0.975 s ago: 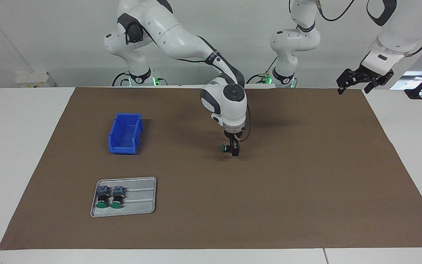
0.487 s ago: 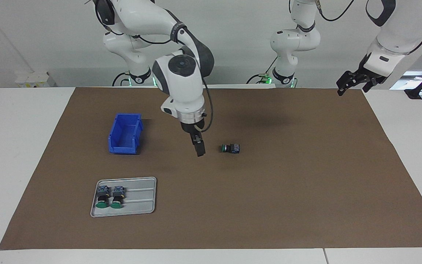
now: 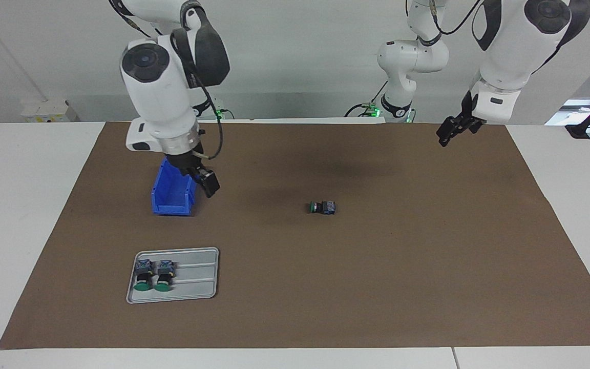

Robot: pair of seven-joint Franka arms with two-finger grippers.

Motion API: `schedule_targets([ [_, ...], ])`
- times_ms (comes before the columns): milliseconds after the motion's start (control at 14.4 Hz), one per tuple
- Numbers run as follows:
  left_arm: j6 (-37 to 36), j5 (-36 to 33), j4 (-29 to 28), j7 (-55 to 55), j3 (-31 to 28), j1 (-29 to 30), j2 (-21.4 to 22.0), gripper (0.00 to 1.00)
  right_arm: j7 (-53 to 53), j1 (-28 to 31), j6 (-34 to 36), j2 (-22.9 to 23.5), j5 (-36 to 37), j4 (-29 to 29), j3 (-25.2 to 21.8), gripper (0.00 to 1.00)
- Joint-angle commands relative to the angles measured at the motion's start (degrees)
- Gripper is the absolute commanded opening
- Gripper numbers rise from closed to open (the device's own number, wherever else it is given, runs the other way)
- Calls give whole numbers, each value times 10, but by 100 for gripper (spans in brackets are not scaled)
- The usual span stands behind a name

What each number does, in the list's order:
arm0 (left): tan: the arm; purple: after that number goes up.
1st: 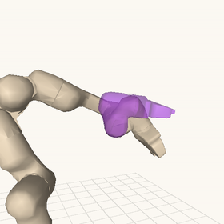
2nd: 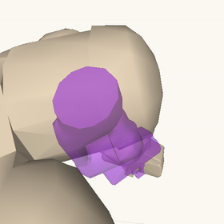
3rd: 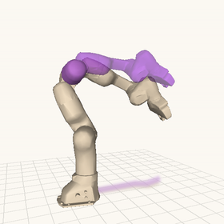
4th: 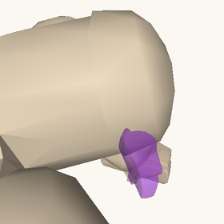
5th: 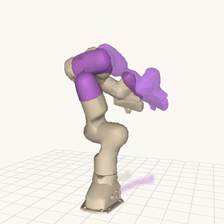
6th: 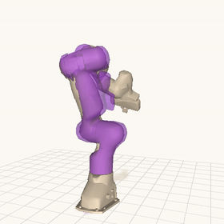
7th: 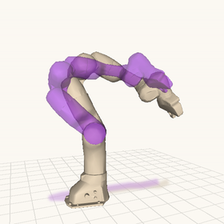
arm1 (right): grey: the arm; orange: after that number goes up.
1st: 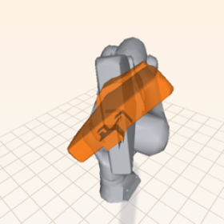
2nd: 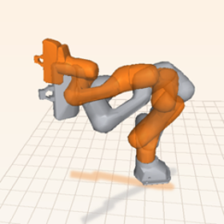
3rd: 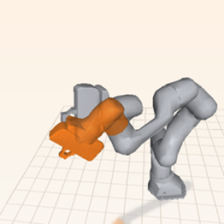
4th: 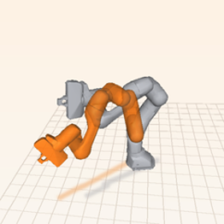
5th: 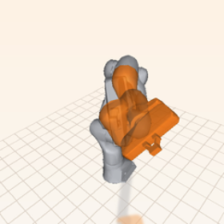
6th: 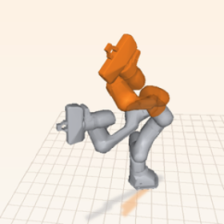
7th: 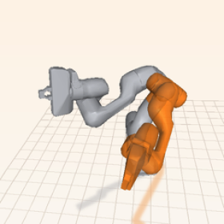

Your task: Place and press button with both arms

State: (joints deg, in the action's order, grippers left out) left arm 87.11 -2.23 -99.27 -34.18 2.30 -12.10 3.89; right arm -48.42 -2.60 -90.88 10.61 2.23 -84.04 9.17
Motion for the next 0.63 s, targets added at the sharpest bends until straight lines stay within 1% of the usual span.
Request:
schedule_targets([
  [0,19,12,-11,-53,-5,-18,-3,100,131,42,43,-56,-8,-17,6,98],
  [139,45,13,-8,-153,-6,-53,-33,100,225,51,79,-80,-5,-14,-4,98],
  [279,58,16,-7,-211,-5,-67,-50,100,312,31,102,-94,2,-17,-47,98],
  [348,72,17,-8,-259,-6,-92,-61,100,352,17,98,-102,2,-33,-80,98],
  [418,87,23,-4,-325,-6,-107,-78,100,392,17,85,-125,1,-73,-96,98],
  [557,123,42,-7,-425,-5,-120,-93,100,436,18,79,-140,1,-97,-111,98],
])
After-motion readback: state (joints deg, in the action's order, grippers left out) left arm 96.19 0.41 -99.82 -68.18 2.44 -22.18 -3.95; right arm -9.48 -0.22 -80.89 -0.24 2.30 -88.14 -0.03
